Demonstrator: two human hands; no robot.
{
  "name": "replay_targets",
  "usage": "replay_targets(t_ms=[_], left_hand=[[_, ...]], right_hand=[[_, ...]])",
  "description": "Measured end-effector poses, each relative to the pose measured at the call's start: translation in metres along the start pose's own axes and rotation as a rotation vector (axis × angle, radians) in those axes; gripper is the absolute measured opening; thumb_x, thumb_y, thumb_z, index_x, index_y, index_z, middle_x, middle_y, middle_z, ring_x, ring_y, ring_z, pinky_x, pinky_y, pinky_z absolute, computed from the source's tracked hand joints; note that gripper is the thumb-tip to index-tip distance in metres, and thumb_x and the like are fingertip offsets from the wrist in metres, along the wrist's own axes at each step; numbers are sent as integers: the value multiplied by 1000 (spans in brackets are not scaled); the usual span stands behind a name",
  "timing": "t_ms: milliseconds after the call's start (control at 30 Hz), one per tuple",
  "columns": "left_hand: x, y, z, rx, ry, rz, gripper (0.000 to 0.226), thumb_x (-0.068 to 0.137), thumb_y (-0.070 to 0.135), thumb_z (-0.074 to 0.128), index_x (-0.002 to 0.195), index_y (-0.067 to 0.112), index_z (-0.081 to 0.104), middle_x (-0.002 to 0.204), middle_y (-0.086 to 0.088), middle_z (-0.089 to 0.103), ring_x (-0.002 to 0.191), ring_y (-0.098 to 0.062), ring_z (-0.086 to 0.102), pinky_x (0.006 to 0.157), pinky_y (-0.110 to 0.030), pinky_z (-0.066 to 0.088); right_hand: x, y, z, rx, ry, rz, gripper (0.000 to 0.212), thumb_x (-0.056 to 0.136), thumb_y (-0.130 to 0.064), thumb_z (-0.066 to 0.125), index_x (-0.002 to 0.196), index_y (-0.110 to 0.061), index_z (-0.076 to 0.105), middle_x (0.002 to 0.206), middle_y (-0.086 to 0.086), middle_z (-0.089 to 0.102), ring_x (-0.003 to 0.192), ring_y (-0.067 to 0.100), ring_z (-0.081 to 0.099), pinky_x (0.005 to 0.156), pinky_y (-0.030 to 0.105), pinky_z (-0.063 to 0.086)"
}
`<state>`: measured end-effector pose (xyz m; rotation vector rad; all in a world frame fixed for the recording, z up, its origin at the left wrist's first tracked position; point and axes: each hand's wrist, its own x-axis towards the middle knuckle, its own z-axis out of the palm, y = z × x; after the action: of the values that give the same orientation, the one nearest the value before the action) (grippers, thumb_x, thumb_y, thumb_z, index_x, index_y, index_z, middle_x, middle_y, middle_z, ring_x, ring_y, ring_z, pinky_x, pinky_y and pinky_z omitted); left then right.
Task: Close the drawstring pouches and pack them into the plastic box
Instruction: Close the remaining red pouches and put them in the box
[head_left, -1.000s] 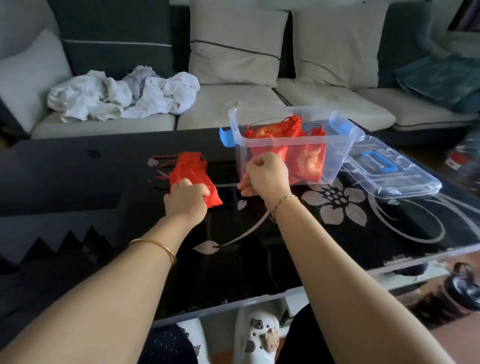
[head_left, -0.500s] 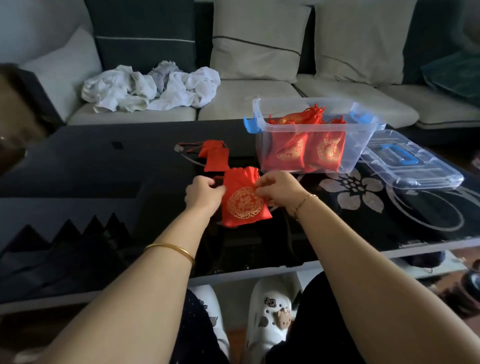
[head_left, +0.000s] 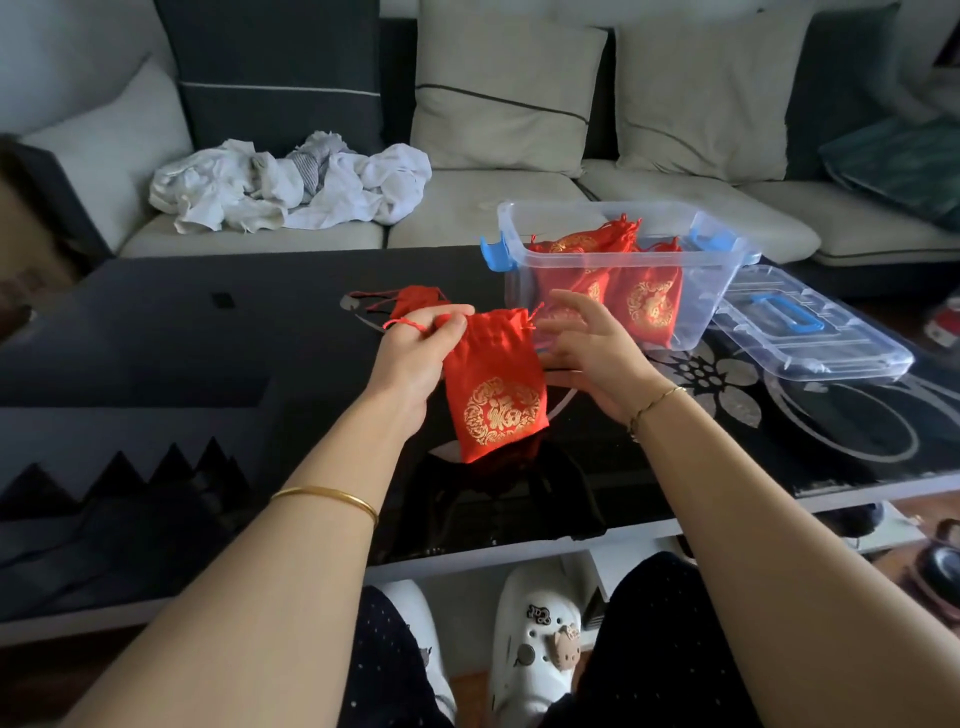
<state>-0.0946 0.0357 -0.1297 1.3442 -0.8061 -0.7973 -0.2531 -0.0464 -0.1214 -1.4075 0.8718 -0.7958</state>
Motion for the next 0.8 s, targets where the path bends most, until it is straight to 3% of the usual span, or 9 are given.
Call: replay_targets(t_ms=[100,233,367,467,667,800], left_hand=[[-1,1,3,52,-9,45,15,95,19,54,101,21,68,96,1,68,86,-9,63,69,-20,47],[-3,2,4,73,-5,46,17,95,20,54,106,20,67,101,0,68,93,-11,63,73,-22,48],[-4,3,4,69,-7,49,18,95,21,55,108,19,67,98,1,67,91,-11,63,74,-23,48],[-3,2,3,55,22,25,15,95,25,55,103,22,66,96,0,66,96,-16,62,81,-30,49],[-4,4,1,112,161,-2,23,99,32,44,92,22,64,96,3,69,97,-13,63,69,-27,44],[-4,5,-1,209,235,34,25,99,28,43,91,19,64,81,7,64,75,-6,56,64,-23,42]], right_hand=[[0,-3,-1,-120,-16,-69,45,92,5,44,131,-16,49,116,6,60,94,22,64,78,32,58],[-2,-6,-4,-228,11,-157,29,93,2,47,115,-10,61,91,0,66,80,11,64,75,27,57],[-2,-4,-8,-306,89,-231,20,88,3,56,104,-3,67,82,1,68,71,7,66,67,18,57],[-2,-2,-10,-378,171,-281,16,84,3,62,97,-3,70,78,3,68,69,11,67,68,20,58],[0,1,-9,-534,250,-351,16,85,-2,63,80,-18,65,75,2,68,65,13,66,67,21,55],[3,3,-11,-597,278,-362,13,86,-1,59,84,-13,65,68,-7,65,59,10,65,65,23,54]])
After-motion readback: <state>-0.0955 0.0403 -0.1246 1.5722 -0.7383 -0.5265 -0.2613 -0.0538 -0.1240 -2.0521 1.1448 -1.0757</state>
